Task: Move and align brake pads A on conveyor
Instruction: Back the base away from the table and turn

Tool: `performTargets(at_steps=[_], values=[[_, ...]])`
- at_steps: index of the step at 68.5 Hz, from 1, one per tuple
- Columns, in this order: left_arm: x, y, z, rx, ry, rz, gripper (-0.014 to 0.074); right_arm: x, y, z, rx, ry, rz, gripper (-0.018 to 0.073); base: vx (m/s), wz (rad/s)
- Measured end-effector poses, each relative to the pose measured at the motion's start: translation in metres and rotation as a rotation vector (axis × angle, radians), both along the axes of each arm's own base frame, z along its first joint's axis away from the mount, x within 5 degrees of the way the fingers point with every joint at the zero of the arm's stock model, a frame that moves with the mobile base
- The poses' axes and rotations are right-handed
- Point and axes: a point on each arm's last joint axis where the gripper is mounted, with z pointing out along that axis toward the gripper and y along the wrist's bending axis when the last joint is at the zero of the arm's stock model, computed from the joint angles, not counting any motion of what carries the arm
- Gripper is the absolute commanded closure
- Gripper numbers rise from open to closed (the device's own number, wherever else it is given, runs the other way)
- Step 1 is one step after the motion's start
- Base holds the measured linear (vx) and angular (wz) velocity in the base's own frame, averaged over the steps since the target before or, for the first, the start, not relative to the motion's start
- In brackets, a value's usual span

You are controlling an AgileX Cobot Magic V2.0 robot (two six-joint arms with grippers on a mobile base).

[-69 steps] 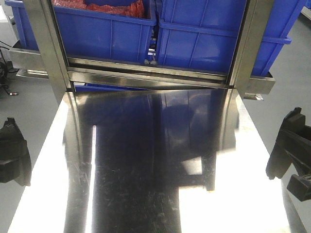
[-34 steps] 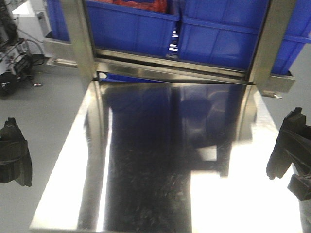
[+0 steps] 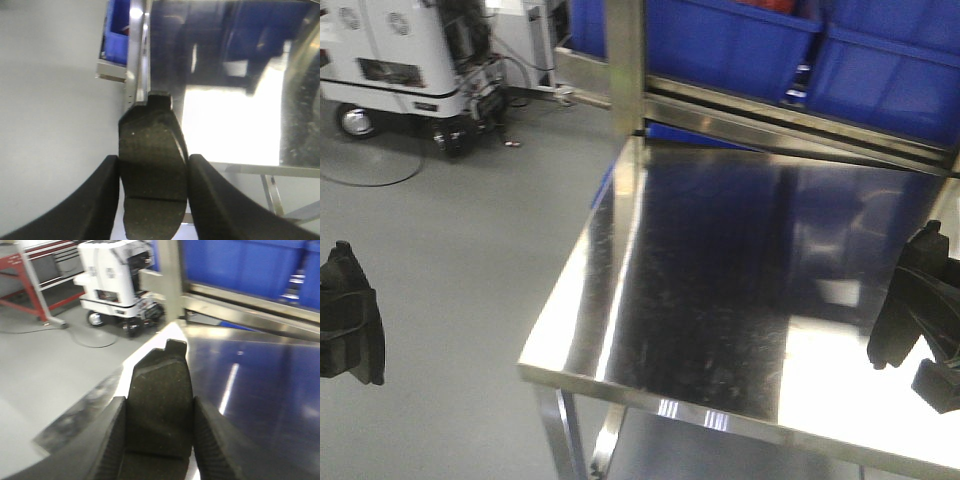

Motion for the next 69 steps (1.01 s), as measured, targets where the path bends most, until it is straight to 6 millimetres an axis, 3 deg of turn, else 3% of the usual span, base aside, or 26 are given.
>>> performTargets(at_steps=[69], values=[[-0.0002, 0.0001, 0.0002, -0.001, -0.001, 0.000, 0.0540, 0.0000, 0.0000, 0.0001, 0.000, -0.001, 0.000, 0.0536, 0.03, 0.53]])
